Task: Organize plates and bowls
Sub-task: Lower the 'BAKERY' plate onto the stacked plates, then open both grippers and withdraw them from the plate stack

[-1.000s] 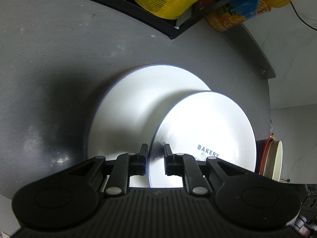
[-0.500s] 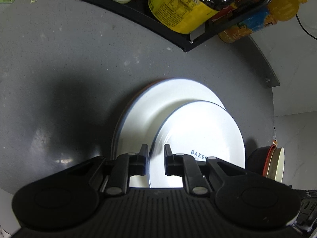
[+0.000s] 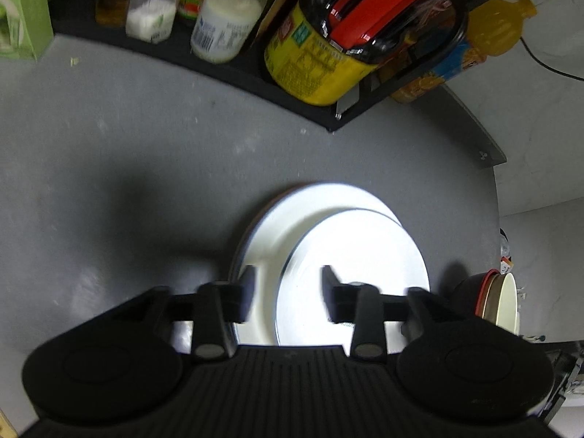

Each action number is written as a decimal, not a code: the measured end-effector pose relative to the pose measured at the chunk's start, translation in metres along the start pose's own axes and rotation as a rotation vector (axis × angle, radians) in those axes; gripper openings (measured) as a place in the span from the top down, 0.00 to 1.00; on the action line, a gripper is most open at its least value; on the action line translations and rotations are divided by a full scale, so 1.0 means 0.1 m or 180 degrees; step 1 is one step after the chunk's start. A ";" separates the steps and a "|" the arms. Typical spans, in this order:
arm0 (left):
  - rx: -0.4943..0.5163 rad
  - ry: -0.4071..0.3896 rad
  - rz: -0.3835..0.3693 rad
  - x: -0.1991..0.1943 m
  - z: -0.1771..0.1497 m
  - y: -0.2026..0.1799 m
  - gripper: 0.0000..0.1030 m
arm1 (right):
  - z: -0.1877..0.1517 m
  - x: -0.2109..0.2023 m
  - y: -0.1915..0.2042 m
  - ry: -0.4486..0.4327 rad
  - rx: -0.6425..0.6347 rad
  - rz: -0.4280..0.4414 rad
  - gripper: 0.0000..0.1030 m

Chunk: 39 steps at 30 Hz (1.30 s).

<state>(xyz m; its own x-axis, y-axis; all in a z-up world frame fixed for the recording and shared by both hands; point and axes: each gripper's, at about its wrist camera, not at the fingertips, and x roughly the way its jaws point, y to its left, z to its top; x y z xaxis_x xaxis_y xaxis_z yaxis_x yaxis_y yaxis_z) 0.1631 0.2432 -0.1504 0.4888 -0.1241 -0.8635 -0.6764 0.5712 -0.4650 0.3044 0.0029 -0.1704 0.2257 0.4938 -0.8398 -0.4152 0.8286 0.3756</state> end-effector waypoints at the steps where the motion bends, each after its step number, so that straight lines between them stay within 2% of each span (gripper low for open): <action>1: 0.0028 -0.0015 0.0034 0.00 0.00 0.00 0.52 | 0.00 0.02 0.01 0.0007 -0.0001 -0.0018 0.88; 3: 0.0023 0.0007 0.0063 0.04 -0.01 0.03 0.51 | -0.01 0.05 0.03 0.0030 -0.0014 -0.0049 0.86; 10: -0.0069 0.0126 0.0168 0.28 -0.05 0.16 0.51 | -0.01 0.12 0.02 0.0084 0.0010 -0.0117 0.73; 13: -0.0093 0.0137 0.0209 0.35 -0.06 0.19 0.52 | -0.01 0.13 0.02 0.0101 0.0011 -0.0148 0.71; 14: -0.0110 0.0149 0.0230 0.37 -0.06 0.21 0.53 | -0.01 0.14 0.02 0.0106 0.0014 -0.0152 0.71; 17: -0.0266 0.0171 0.0084 0.40 -0.04 0.27 0.59 | -0.01 0.14 0.04 0.0101 -0.0010 -0.0175 0.71; 21: -0.0188 0.0091 0.0054 0.37 -0.05 0.26 0.68 | -0.01 0.14 0.07 0.0096 -0.0093 -0.0155 0.73; 31: -0.0206 0.0121 0.0020 0.37 -0.03 0.28 0.71 | 0.00 0.14 0.12 0.0093 -0.0112 -0.0174 0.73; 35: -0.0116 0.0190 0.0110 0.38 0.00 0.22 0.70 | 0.03 0.03 0.14 0.0080 -0.0144 -0.0193 0.72; 38: -0.0067 0.0167 0.0117 0.33 0.01 0.17 0.67 | 0.07 -0.03 0.17 0.0077 -0.0190 -0.0163 0.66; 39: -0.0071 0.0140 0.0103 0.30 0.01 0.15 0.65 | 0.08 -0.05 0.18 0.0082 -0.0217 -0.0151 0.60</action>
<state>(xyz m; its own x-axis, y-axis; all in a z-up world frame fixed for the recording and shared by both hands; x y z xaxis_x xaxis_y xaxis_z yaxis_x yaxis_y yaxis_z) 0.1682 0.2492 -0.1830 0.4421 -0.1417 -0.8857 -0.7038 0.5574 -0.4404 0.3027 0.0175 -0.1562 0.2242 0.4466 -0.8662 -0.4638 0.8306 0.3082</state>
